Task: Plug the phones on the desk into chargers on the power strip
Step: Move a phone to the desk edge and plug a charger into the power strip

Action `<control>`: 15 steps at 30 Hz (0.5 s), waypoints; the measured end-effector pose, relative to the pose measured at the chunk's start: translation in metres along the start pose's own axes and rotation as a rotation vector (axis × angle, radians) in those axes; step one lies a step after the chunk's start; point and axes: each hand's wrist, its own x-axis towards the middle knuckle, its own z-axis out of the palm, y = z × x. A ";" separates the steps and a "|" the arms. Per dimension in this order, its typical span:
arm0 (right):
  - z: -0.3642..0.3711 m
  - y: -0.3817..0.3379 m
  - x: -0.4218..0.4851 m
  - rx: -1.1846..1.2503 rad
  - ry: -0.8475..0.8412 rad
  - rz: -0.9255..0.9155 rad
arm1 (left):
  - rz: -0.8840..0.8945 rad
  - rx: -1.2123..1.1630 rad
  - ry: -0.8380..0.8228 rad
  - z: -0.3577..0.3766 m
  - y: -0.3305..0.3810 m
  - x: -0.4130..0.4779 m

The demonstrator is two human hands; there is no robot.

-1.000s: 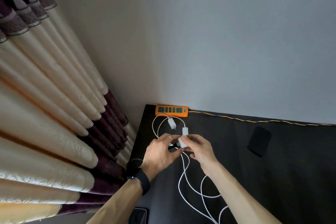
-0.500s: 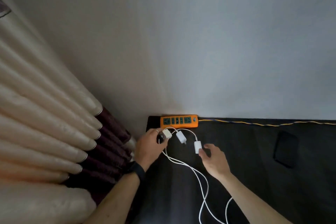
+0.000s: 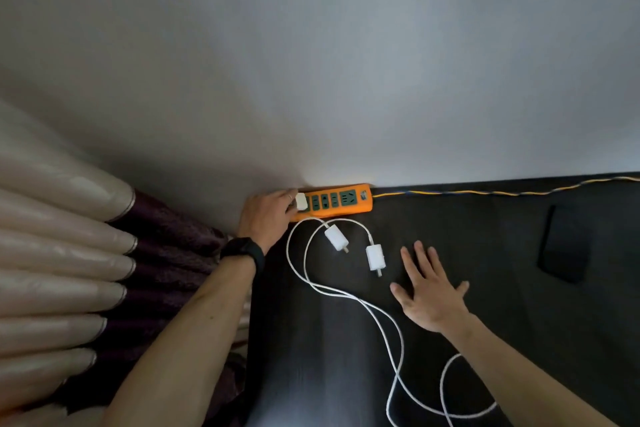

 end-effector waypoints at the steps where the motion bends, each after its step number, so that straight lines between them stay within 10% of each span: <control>1: -0.001 0.001 0.000 0.000 -0.006 0.000 | 0.016 0.013 -0.014 0.001 0.000 0.003; 15: 0.000 0.004 0.002 -0.021 -0.023 -0.012 | 0.203 0.343 -0.195 -0.004 0.017 0.028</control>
